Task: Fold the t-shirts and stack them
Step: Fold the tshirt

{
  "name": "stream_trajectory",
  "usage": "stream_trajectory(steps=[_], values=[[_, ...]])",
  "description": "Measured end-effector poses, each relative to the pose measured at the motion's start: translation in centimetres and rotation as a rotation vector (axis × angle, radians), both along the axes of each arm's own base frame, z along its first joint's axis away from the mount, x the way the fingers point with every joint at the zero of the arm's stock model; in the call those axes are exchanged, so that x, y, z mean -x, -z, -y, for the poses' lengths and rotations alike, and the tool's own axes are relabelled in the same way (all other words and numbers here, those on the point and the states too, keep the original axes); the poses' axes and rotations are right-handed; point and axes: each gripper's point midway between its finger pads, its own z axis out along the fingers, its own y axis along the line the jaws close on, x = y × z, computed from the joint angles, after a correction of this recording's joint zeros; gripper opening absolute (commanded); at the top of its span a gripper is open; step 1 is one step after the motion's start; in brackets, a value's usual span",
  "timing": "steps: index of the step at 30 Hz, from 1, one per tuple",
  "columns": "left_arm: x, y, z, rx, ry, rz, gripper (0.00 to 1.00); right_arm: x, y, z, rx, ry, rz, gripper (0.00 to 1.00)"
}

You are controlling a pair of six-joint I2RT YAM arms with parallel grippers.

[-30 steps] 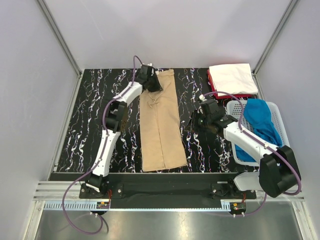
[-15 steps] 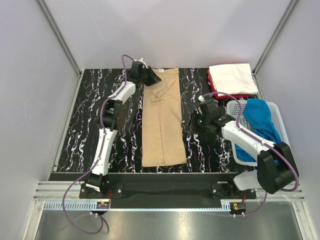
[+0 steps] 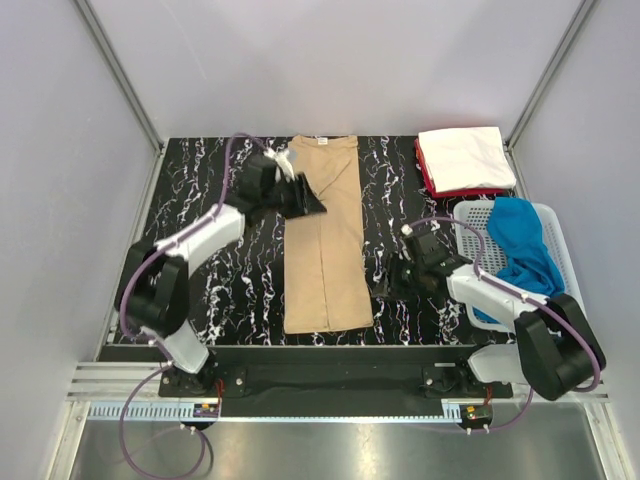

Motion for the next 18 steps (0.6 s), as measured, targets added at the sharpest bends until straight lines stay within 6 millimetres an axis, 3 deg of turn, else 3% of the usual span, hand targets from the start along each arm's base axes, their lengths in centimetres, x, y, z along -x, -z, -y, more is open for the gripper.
stream_trajectory(steps=[3, 4, 9, 13, 18], values=[[6.8, 2.6, 0.5, -0.085, 0.073, -0.043, 0.43, 2.4, 1.4, 0.5, -0.015, 0.004, -0.049, 0.43], [9.4, 4.6, -0.2, -0.135, 0.084, -0.081, 0.43, 2.9, 1.6, 0.5, -0.024, 0.004, -0.055, 0.43], [17.4, 10.1, -2.7, -0.295, 0.122, -0.195, 0.44, 5.1, 2.3, -0.2, -0.074, -0.017, -0.093, 0.45], [20.3, 11.4, -4.0, -0.372, 0.132, -0.206, 0.44, 5.5, 2.2, -1.1, -0.098, -0.039, -0.084, 0.45], [20.9, 12.1, -4.7, -0.436, 0.114, -0.193, 0.42, 6.1, 2.2, -1.3, -0.112, -0.04, -0.08, 0.4]])
